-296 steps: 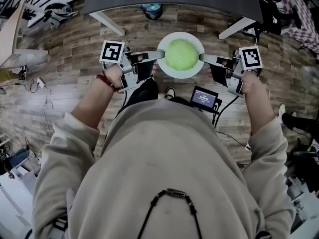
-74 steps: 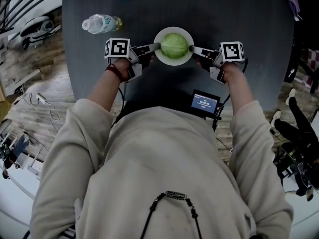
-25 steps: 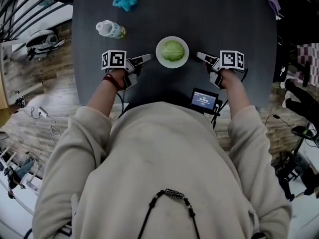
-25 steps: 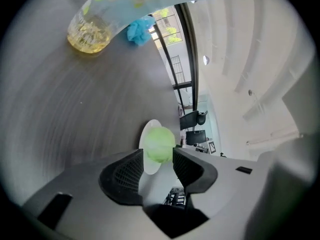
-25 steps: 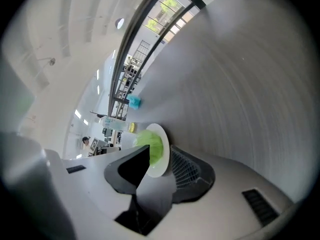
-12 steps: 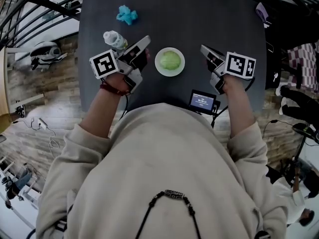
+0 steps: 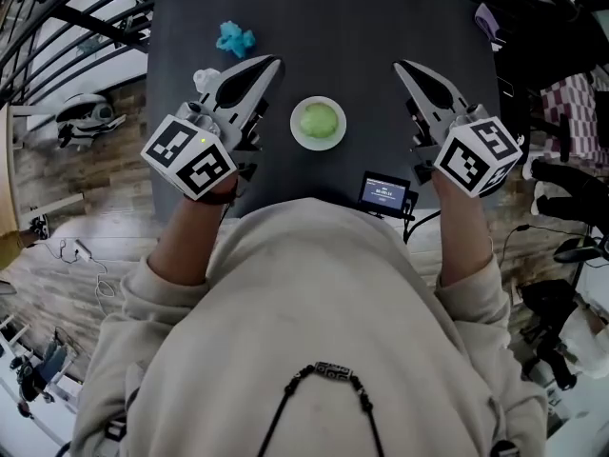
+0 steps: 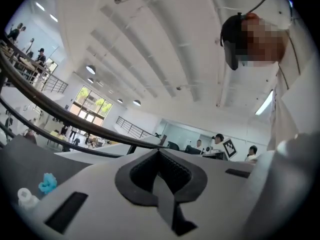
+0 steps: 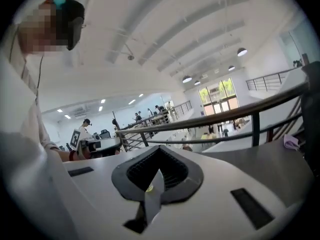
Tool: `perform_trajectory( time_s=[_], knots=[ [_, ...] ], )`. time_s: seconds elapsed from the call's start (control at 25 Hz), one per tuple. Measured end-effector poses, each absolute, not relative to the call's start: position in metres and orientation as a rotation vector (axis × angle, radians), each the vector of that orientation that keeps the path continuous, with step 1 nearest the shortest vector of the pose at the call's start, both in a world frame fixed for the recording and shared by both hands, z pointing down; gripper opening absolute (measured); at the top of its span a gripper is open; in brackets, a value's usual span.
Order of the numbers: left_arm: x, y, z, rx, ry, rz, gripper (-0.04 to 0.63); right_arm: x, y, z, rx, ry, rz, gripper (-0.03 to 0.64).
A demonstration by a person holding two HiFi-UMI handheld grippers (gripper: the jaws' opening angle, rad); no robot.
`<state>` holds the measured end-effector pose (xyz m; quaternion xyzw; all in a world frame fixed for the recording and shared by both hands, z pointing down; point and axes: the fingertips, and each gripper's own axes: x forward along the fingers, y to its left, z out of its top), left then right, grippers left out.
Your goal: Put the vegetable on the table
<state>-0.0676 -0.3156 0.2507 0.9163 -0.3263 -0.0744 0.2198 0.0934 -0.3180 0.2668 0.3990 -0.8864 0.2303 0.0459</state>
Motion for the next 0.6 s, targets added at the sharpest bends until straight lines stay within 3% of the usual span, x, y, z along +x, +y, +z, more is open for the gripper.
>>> perform_trajectory(
  time_s=[0.2,0.6],
  knots=[
    [-0.058,-0.305,0.274,2.636,-0.914,-0.059,0.008,0.097,-0.316,0.25,1.298,-2.776,0.566,0.015],
    [-0.057,-0.302,0.286,2.615,-0.894,-0.058,0.007,0.089,-0.312,0.272,1.301,-2.719,0.532,0.015]
  ],
)
